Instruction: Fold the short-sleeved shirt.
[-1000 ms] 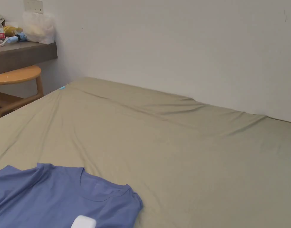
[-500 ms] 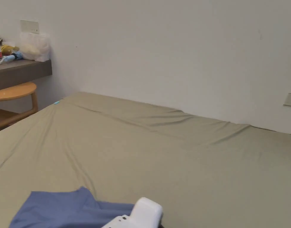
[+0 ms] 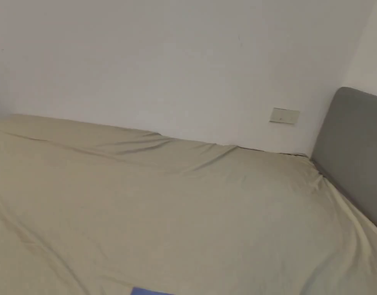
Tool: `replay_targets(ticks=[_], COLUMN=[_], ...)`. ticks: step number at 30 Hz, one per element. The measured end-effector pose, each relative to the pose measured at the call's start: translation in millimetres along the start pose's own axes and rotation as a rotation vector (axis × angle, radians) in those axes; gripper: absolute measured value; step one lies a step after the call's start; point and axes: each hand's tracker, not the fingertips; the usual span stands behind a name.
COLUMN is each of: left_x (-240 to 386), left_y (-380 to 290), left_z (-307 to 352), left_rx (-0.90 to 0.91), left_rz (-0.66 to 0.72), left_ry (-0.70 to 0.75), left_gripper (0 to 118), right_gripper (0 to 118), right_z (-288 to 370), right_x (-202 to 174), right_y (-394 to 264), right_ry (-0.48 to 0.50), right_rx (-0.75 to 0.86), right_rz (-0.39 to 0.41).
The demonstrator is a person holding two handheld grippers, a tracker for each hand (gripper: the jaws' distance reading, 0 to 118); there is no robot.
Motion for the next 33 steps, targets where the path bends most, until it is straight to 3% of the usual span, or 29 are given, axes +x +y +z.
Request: replay_targets(ticks=[3,4,5,6,7,9,11,15,17,21,27,29,30,31,32,33], left_x=[26.9,30.4,30.1,27.7,23.5,5.2,-22.4,-111.2,-158.1,-245.3,-301.9,-303.1,-302.0,-294.9,-290.5,-284.6], left_y=[-17.5,-24.2,-31.0,-36.9,-42.4,-42.8,-35.8,-30.8,-45.0,-96.2,-178.7,-194.3,-200.5,-204.5,-207.8,-213.4], left_z=[-18.5,-22.8,-24.5,-25.4,-21.9,0.8,29.3,113.7,153.5,212.1,226.6,209.9,198.7,185.3,174.4,163.6], left_rx=[-0.063,-0.098,-0.126,-0.159,-0.176,-0.092,-0.065,0.041,0.026,-0.173,-0.248,-0.281,-0.315,-0.354,-0.389,-0.417], left_rz=[-0.008,-0.017,-0.013,0.004,0.015,0.042,0.053,0.210,0.278,0.449,0.766,0.763,0.745,0.706,0.662,0.616], left_ry=[-0.032,-0.027,-0.029,-0.049,-0.058,-0.028,0.109,0.370,0.503,0.793,0.794,0.759,0.759,0.768,0.789,0.786], left_gripper=[4,18,55,101,118,118,118,118,118,118,118,107,94,72,60,56], right_gripper=[8,8,8,8,8,8,8,8,8,8,8,8,8,8,8,9], right_z=[8.5,10.6,12.3,12.5,13.0,13.1,11.3,5.5,1.9,-8.3,-27.8,-36.3,-41.4,-45.7,-49.6,-54.7], right_x=[21.2,25.6,28.2,30.0,30.5,29.1,24.5,4.4,-7.3,-27.8,-50.5,-57.2,-59.6,-62.1,-64.4,-67.3], right_y=[-5.0,-7.2,-9.9,-12.4,-14.0,-16.9,-17.5,-14.1,-12.9,-12.0,-21.3,-25.8,-28.1,-29.9,-31.4,-31.9], right_ry=[-0.038,-0.045,-0.053,-0.060,-0.061,-0.055,-0.036,0.037,0.059,0.120,0.158,0.163,0.170,0.181,0.189,0.192], right_rx=[-0.008,-0.011,-0.014,-0.019,-0.022,-0.025,-0.025,-0.017,-0.013,-0.014,-0.064,-0.087,-0.102,-0.109,-0.111,-0.122], right_rz=[-0.029,-0.035,-0.036,-0.037,-0.038,-0.043,-0.054,-0.031,-0.010,-0.002,0.028,0.035,0.038,0.043,0.047,0.055])
